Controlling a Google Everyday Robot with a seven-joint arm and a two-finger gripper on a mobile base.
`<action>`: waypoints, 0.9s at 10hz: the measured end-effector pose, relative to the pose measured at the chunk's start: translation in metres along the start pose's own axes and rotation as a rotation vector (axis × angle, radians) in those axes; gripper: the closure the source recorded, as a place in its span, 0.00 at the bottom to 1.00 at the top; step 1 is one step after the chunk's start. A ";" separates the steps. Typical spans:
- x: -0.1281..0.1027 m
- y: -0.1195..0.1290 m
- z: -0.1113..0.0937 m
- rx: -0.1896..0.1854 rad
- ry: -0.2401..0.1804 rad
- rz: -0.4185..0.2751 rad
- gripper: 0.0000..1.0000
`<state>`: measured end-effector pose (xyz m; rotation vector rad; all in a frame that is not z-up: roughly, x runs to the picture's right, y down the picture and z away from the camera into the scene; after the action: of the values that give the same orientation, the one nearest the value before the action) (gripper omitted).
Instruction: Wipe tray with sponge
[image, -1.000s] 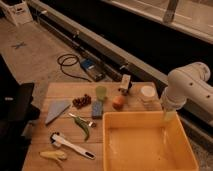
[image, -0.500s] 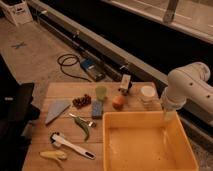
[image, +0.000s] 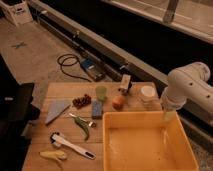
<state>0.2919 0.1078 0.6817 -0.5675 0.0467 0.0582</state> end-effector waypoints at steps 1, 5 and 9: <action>0.000 0.000 0.000 0.000 0.000 0.000 0.35; -0.009 -0.010 -0.003 0.057 0.027 -0.043 0.35; -0.085 -0.022 -0.013 0.121 0.013 -0.222 0.35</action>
<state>0.2082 0.0789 0.6876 -0.4490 -0.0002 -0.1632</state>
